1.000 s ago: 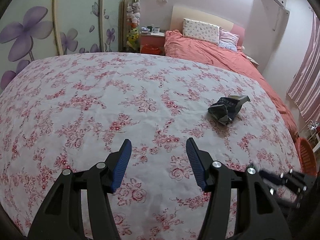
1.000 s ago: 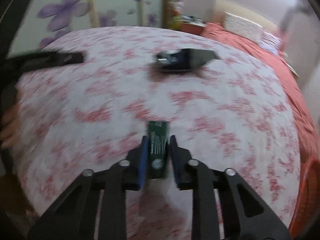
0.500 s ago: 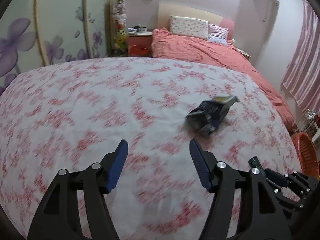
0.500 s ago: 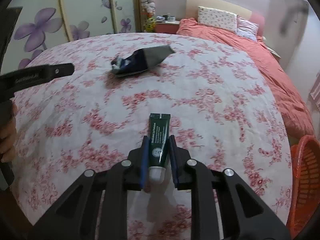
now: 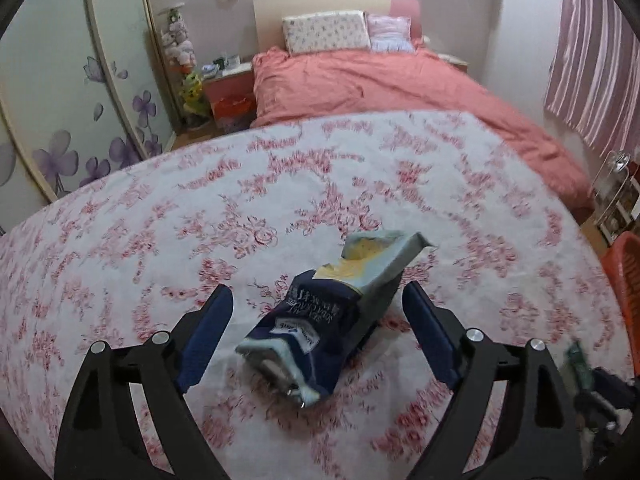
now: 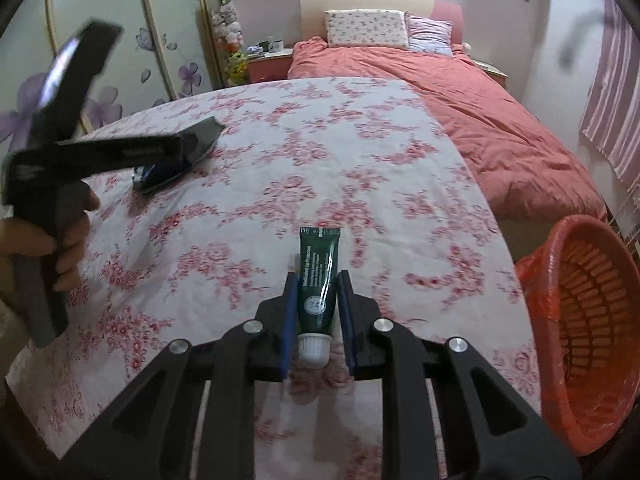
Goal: Collect trash
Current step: 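Close left tool on the dark blue snack bag while right tool holds the tube, then carry the snack bag in left tool and tube in right tool over the basket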
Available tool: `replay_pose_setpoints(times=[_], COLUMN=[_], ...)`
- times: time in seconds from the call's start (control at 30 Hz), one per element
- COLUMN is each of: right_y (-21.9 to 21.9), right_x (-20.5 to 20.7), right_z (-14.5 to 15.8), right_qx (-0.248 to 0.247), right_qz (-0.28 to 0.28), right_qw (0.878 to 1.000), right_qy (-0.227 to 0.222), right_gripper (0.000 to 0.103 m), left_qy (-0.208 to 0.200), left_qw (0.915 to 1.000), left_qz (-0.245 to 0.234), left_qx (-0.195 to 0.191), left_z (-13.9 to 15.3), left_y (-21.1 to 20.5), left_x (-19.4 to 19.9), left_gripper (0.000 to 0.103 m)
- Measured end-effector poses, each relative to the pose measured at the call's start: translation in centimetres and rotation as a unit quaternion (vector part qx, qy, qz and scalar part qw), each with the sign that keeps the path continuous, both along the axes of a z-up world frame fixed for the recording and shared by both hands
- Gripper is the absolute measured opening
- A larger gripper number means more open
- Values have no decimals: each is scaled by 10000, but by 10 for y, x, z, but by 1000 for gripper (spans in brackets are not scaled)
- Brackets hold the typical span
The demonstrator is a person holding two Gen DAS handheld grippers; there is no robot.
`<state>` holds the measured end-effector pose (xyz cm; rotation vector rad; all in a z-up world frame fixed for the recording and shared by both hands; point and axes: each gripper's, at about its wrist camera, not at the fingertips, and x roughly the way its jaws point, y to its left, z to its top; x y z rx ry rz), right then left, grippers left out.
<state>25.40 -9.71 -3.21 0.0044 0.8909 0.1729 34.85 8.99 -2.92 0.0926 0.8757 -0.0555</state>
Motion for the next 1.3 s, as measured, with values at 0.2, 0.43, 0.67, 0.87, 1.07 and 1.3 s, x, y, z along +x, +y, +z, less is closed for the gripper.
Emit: replay_pose_setpoints(times=[0.2, 0.43, 0.67, 0.87, 1.07, 1.3], right_y=[-16, -24, -34, -45, -60, -79], right_x=[-1, -9, -24, -38, -53, -73], right_z=[0, 10, 30, 51, 69, 90], right_qx=[166, 277, 427, 561, 645, 563], right_qz=[-151, -221, -360, -529, -767, -1182], right_qw=[9997, 9992, 9975, 9944, 9897, 9805], right_qy=[-7, -163, -431, -721, -1023, -1467], right_gripper=[20, 20, 20, 20, 20, 20], left_qy=[174, -193, -609, -909, -1207, -1377], left_qw=[9996, 9997, 9980, 9955, 9923, 9895], left_qz=[19, -63, -175, -258, -284, -422], left_qx=[-210, -117, -23, -37, 64, -74], left_z=[-11, 0, 23, 46, 64, 82], left_y=[4, -7, -22, -37, -55, -75], left_x=[3, -16, -40, -62, -85, -106], left_gripper=[56, 40, 40, 40, 40, 40])
